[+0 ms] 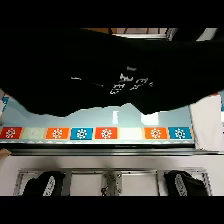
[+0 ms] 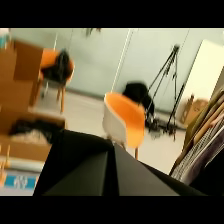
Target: Fold the clothes and pants, and hang the long-sleeved shirts on hangers.
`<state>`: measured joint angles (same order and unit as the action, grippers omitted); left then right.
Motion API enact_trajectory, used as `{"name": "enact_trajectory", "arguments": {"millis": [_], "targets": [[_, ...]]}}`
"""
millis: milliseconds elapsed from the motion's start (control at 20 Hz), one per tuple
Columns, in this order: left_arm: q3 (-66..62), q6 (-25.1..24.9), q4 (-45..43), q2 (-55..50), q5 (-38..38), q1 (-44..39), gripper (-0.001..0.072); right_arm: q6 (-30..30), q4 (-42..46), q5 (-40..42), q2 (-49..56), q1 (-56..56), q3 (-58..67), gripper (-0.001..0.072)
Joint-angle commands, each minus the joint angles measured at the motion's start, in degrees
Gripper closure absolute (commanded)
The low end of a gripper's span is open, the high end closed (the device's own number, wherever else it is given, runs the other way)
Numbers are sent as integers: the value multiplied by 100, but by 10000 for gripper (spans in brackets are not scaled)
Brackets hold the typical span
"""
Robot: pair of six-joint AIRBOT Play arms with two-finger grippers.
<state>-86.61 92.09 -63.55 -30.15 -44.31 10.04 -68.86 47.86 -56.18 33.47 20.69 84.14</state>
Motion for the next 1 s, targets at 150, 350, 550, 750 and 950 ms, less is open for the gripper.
{"name": "enact_trajectory", "arguments": {"millis": [150,350,550,750,950], "targets": [[-87,-11,2,398,39,4,699,-1029,225,125,-435,-4,83,700],[-87,-7,9,-713,-750,4,699,-1290,-175,-839,413,-7,81,700],[-87,-9,28,-2570,-1639,0,699,-1305,181,-1698,2149,-332,74,700],[-90,-13,55,-4695,-1803,-254,699,-1305,859,-1631,4116,-1036,79,700],[-94,13,415,-6175,-1152,-350,699,-1311,850,-903,5622,-1137,308,700]]}}
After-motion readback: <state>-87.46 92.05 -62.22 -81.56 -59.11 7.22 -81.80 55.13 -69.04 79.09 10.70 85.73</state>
